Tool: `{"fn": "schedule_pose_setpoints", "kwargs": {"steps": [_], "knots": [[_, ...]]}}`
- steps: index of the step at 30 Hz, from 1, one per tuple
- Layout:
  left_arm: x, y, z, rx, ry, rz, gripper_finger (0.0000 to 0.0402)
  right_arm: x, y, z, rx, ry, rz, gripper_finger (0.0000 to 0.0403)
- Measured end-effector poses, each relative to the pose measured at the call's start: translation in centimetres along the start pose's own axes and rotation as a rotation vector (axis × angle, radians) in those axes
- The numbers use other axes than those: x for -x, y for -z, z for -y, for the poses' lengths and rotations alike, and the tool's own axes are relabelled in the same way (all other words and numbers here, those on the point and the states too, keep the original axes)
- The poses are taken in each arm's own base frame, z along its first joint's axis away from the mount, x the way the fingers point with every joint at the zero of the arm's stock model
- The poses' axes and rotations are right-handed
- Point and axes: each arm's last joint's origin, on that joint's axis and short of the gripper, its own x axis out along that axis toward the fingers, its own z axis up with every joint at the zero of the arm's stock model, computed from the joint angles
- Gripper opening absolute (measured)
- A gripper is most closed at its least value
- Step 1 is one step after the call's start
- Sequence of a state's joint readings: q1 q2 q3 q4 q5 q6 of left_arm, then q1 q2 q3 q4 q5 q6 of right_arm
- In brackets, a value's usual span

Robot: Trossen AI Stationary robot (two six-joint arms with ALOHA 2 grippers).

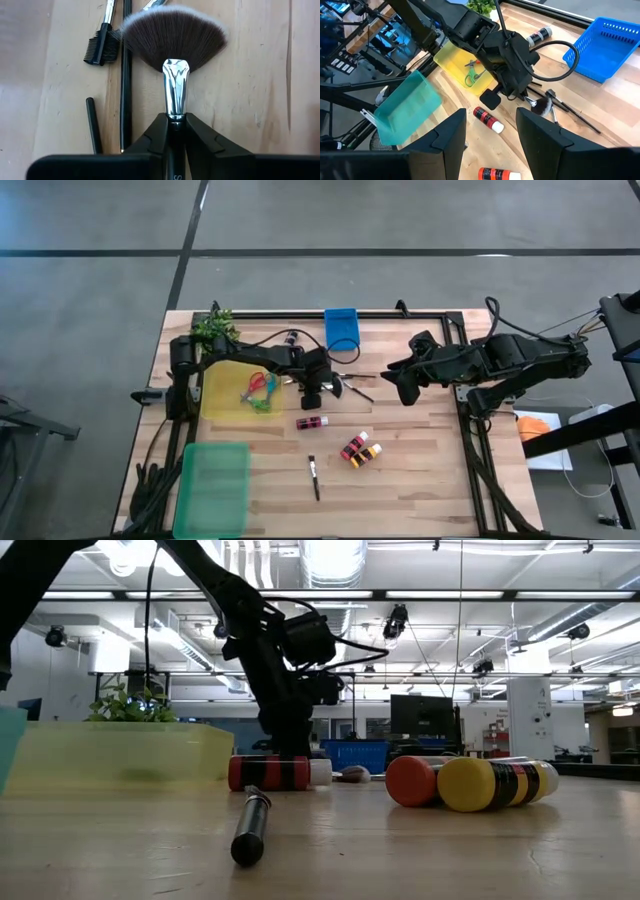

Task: Pick & Place Paint Supplies
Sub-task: Put the highlighter brush into the blue bin

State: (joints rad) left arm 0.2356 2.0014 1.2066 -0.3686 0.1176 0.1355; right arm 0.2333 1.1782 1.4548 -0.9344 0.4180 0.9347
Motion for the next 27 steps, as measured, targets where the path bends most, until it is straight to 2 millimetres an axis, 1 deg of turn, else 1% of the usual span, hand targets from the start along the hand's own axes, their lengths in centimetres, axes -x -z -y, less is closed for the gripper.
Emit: {"fn": "schedule_pose_setpoints", "kwargs": {"steps": [3, 7, 8, 13, 16, 19, 23, 27], "knots": [[0.1, -0.1, 0.1, 0.003, 0.005, 0.004, 0.0046, 0.0, 0.0, 0.0, 0.003, 0.0, 0.0, 0.0171], [1.0, -0.2, 0.4, 0.002, 0.021, 0.016, 0.0046, 0.0, 0.0, 0.0, 0.003, -0.001, 0.0, 0.0171], [1.3, -0.4, 0.4, 0.0, 0.025, 0.027, 0.0046, 0.0, 0.0, 0.0, 0.003, -0.001, 0.001, 0.0171], [4.2, -1.5, 0.9, -0.015, 0.083, 0.115, 0.0046, 0.0, 0.0, 0.0, 0.007, 0.0, 0.0, 0.0171], [6.5, -1.5, 1.6, -0.028, 0.139, 0.131, 0.0046, 0.0, 0.0, 0.0, 0.009, -0.001, 0.0, 0.0171], [9.6, -1.1, 2.7, -0.101, 0.211, 0.134, 0.0046, 0.0, 0.0, 0.0, 0.017, -0.001, 0.001, 0.0171], [13.4, 0.5, 4.4, -0.201, 0.258, 0.085, 0.0046, 0.0, 0.0, 0.0, 0.021, -0.002, 0.002, 0.0171], [16.4, 3.0, 6.6, -0.227, 0.29, 0.054, 0.0046, 0.0, 0.0, 0.0, 0.021, -0.004, 0.003, 0.0171]]}}
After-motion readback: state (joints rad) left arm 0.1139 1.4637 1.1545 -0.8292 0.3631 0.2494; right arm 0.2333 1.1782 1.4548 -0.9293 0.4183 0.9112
